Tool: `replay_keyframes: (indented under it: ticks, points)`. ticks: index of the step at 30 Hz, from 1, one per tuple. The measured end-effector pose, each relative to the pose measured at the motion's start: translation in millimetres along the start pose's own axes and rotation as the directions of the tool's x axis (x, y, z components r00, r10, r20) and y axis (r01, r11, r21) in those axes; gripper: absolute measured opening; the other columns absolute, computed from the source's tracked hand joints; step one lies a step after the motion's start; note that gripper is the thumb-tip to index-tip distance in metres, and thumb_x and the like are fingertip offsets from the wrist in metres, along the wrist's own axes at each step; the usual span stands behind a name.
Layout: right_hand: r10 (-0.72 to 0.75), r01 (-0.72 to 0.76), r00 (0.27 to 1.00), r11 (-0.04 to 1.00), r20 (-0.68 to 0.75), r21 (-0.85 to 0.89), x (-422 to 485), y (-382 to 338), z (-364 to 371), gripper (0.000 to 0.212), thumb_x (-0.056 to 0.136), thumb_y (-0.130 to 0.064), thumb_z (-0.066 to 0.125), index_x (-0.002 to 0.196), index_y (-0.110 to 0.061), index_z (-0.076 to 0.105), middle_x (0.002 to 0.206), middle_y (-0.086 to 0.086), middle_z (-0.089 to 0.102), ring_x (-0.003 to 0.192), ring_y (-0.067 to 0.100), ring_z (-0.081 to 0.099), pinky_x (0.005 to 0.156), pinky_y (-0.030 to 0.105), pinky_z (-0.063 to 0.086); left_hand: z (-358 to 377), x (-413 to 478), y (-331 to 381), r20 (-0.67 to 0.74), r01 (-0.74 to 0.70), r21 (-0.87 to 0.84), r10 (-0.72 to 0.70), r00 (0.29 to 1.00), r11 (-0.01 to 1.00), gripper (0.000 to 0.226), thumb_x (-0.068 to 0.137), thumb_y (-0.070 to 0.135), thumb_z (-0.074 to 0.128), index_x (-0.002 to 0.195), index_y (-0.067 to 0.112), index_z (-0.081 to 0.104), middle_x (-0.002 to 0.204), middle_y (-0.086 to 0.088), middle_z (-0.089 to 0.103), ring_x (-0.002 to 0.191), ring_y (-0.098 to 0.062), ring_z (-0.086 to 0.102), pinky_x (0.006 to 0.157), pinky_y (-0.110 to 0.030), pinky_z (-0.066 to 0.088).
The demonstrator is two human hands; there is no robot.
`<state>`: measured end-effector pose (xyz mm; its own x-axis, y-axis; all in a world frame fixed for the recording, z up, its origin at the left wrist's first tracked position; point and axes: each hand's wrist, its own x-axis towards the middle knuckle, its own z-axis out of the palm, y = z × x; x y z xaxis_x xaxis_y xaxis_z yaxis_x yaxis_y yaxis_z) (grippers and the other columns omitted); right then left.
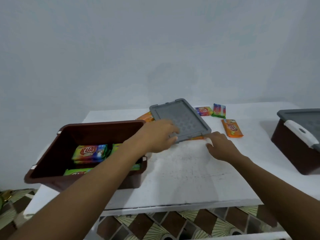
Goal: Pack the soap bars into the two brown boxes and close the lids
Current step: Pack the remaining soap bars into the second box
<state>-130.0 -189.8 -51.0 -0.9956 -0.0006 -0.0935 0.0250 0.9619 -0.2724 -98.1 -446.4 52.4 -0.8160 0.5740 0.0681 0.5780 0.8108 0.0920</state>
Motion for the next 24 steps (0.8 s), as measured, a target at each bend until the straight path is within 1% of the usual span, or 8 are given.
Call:
replay_keyframes:
  ticks: [3, 5, 11, 13, 15, 18, 20, 24]
  points:
    - [0.073, -0.061, 0.996, 0.971, -0.043, 0.229, 17.0, -0.2, -8.5, 0.041, 0.098, -0.016, 0.048, 0.139, -0.012, 0.04, 0.138, 0.013, 0.05, 0.122, 0.028, 0.05, 0.096, 0.037, 0.046, 13.4, 17.9, 30.1, 0.103, 0.004, 0.012, -0.006, 0.995, 1.0, 0.037, 0.101, 0.037, 0.041, 0.134, 0.026, 0.052, 0.133, 0.004, 0.054, 0.12, -0.018, 0.05, 0.09, -0.036, 0.047]
    - [0.025, -0.021, 1.0, 0.948, -0.009, 0.317, 22.9, -5.1, -13.0, 0.037, 0.099, -0.011, 0.044, 0.136, -0.01, 0.042, 0.131, 0.014, 0.056, 0.114, 0.027, 0.055, 0.089, 0.034, 0.047, 25.2, 28.1, 41.0, 0.128, 0.033, 0.007, -0.034, 0.991, 0.999, 0.036, 0.1, 0.037, 0.041, 0.132, 0.026, 0.055, 0.131, 0.002, 0.057, 0.115, -0.019, 0.053, 0.089, -0.037, 0.049]
    - [-0.188, 0.15, 0.981, 0.886, 0.045, 0.439, 36.7, 9.8, -12.7, 0.058, 0.095, 0.006, 0.043, 0.147, -0.018, 0.035, 0.148, 0.007, 0.046, 0.135, 0.026, 0.044, 0.107, 0.036, 0.039, 70.7, 59.1, 63.2, 0.188, 0.134, -0.052, -0.122, 0.975, 0.99, 0.037, 0.097, 0.036, 0.051, 0.133, 0.027, 0.054, 0.139, -0.001, 0.05, 0.123, -0.021, 0.048, 0.101, -0.041, 0.045]
    - [-0.094, 0.11, 0.993, 0.937, -0.067, 0.33, 44.4, 25.0, -13.1, 0.055, 0.094, 0.0, 0.047, 0.145, -0.02, 0.038, 0.146, 0.006, 0.048, 0.132, 0.026, 0.045, 0.105, 0.04, 0.042, 88.0, 68.3, 68.7, 0.231, 0.165, -0.072, -0.145, 0.962, 0.984, 0.043, 0.097, 0.033, 0.054, 0.139, 0.026, 0.049, 0.145, -0.002, 0.045, 0.129, -0.022, 0.045, 0.106, -0.04, 0.042]
    - [-0.009, 0.021, 0.99, 0.996, -0.143, 0.085, 50.3, 52.4, -13.6, 0.055, 0.094, -0.014, 0.049, 0.146, -0.022, 0.035, 0.152, 0.006, 0.038, 0.139, 0.026, 0.034, 0.109, 0.047, 0.035, 105.3, 78.9, 75.6, 0.256, 0.184, -0.071, -0.16, 0.953, 0.98, 0.051, 0.097, 0.034, 0.053, 0.145, 0.025, 0.04, 0.154, -0.001, 0.034, 0.138, -0.023, 0.035, 0.112, -0.042, 0.036]
    - [0.056, -0.053, 0.998, 0.99, 0.022, -0.131, 46.5, 92.4, -6.0, 0.06, 0.099, -0.041, 0.039, 0.152, -0.023, 0.017, 0.163, 0.005, 0.008, 0.149, 0.027, 0.005, 0.114, 0.058, 0.015, 125.9, 91.9, 81.4, 0.259, 0.203, -0.029, -0.189, 0.947, 0.979, 0.061, 0.1, 0.042, 0.044, 0.153, 0.025, 0.021, 0.163, -0.001, 0.007, 0.149, -0.026, 0.009, 0.117, -0.046, 0.018]
    - [-0.003, 0.002, 1.0, 0.989, -0.01, -0.151, 35.1, 111.3, 7.4, 0.061, 0.099, -0.049, 0.036, 0.152, -0.025, 0.018, 0.163, 0.004, 0.007, 0.149, 0.026, 0.007, 0.114, 0.057, 0.018, 138.9, 100.3, 87.1, 0.265, 0.241, 0.011, -0.235, 0.935, 0.97, 0.067, 0.1, 0.049, 0.038, 0.155, 0.026, 0.008, 0.163, -0.003, -0.007, 0.15, -0.027, -0.007, 0.118, -0.048, 0.004]
    - [-0.121, 0.121, 0.956, 0.992, -0.268, -0.017, 9.9, 126.3, 24.6, 0.058, 0.094, -0.048, 0.048, 0.145, -0.023, 0.036, 0.152, 0.001, 0.035, 0.136, 0.023, 0.031, 0.11, 0.042, 0.033, 165.2, 107.1, 100.8, 0.141, 0.284, 0.007, -0.282, 0.949, 0.959, 0.068, 0.1, 0.052, 0.029, 0.155, 0.025, 0.001, 0.162, -0.004, -0.016, 0.148, -0.029, -0.014, 0.117, -0.048, -0.005]
